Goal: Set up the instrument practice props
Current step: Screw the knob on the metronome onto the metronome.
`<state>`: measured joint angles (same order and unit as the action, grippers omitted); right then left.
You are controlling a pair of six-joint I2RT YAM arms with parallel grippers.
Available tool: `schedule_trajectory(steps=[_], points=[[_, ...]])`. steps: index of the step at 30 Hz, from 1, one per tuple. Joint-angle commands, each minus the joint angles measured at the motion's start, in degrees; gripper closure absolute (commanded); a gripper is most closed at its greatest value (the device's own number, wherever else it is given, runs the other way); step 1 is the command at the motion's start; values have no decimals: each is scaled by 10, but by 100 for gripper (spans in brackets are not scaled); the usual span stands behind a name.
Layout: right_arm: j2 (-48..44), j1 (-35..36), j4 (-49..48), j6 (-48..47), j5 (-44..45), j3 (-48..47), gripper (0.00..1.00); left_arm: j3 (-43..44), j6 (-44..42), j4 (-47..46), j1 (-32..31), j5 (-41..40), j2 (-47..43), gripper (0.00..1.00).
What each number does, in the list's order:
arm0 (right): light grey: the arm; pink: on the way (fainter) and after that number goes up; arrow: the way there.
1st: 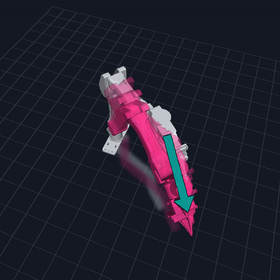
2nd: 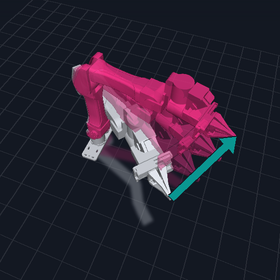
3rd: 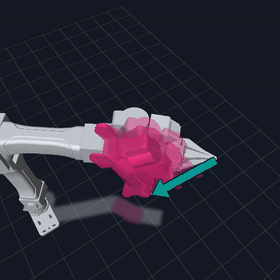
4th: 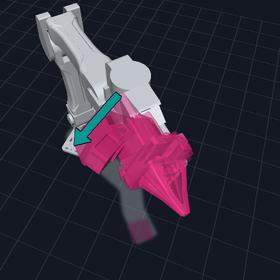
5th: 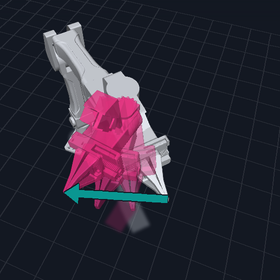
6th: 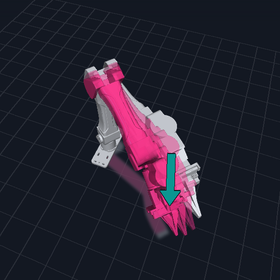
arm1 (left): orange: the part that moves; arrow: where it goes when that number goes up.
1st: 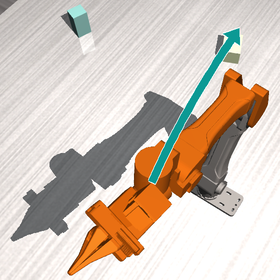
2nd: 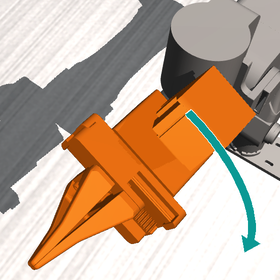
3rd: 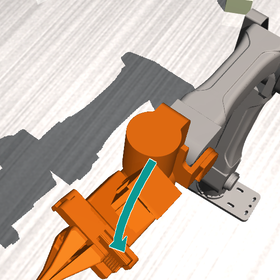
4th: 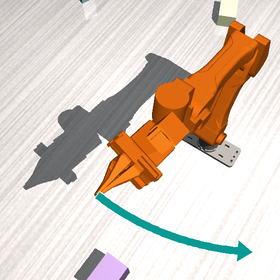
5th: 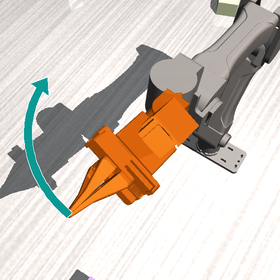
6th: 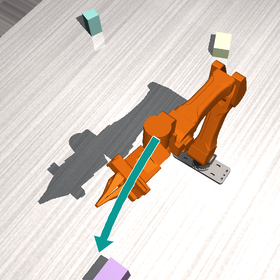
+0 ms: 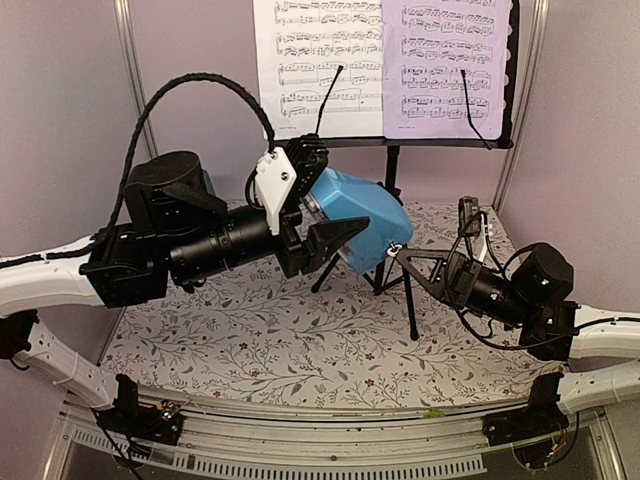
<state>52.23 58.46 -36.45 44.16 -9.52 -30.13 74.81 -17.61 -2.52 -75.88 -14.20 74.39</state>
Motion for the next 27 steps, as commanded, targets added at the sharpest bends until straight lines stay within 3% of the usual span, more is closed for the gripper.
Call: schedule_trajectory(steps=[1, 11, 27], points=[[1, 6, -1, 3, 7, -17, 88, 5, -10, -91, -10, -7, -14, 100], [10, 7, 1, 52, 38, -15, 96, -9, -5, -103, -10, -10, -19, 100], [13, 7, 8, 86, 61, -23, 94, -27, -1, -118, -11, -13, -20, 100]])
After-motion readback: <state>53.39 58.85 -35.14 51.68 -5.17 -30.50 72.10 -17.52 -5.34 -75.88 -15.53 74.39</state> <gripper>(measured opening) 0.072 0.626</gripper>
